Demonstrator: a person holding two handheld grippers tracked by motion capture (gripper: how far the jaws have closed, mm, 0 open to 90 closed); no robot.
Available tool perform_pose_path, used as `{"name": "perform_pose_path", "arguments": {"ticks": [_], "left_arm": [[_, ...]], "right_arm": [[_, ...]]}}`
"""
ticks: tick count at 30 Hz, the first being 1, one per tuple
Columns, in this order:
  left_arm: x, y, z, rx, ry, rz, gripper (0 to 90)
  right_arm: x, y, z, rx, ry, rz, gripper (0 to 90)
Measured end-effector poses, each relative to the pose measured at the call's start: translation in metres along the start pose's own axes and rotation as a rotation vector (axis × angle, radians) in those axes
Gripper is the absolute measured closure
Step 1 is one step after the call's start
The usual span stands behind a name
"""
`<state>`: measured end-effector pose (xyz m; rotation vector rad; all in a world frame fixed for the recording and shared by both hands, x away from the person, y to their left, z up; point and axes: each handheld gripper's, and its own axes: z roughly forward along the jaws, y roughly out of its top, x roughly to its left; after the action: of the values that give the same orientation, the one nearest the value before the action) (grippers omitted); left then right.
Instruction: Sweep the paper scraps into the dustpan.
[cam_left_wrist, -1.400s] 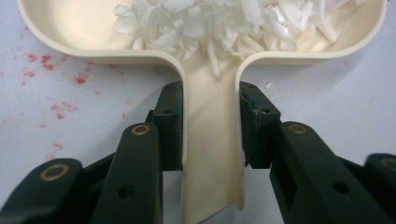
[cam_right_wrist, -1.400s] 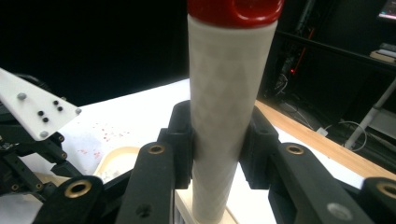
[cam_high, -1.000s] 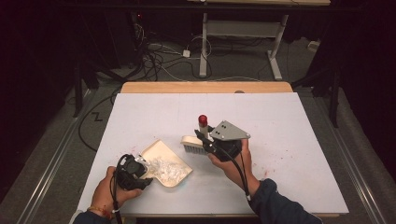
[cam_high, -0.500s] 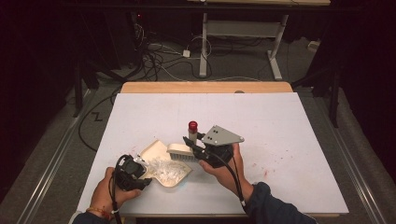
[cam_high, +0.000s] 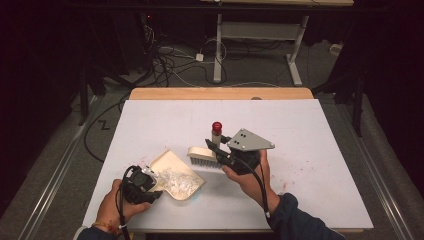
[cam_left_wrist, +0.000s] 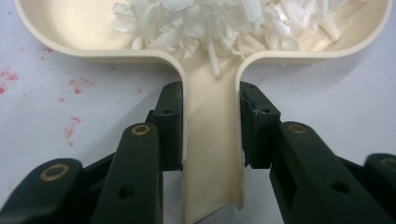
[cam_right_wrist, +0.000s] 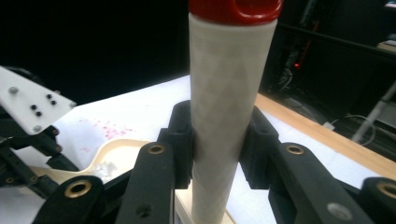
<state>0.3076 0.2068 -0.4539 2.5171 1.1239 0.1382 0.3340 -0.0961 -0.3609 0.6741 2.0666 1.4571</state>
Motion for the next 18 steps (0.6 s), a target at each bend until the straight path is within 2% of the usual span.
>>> {"name": "perform_pose_path", "arguments": {"ticks": [2, 8, 18], "left_arm": [[0.001, -0.001, 0.0, -0.005, 0.004, -0.006, 63.2], [0.004, -0.003, -0.001, -0.018, 0.016, -0.032, 63.2], [0.009, -0.003, 0.0, -0.037, 0.04, -0.072, 63.2]], "right_arm": [[-0.004, 0.001, -0.005, -0.007, -0.009, -0.007, 70.0], [-0.026, 0.001, -0.026, -0.005, -0.033, 0.012, 70.0], [-0.063, -0.013, -0.072, 0.02, -0.064, 0.047, 70.0]]}}
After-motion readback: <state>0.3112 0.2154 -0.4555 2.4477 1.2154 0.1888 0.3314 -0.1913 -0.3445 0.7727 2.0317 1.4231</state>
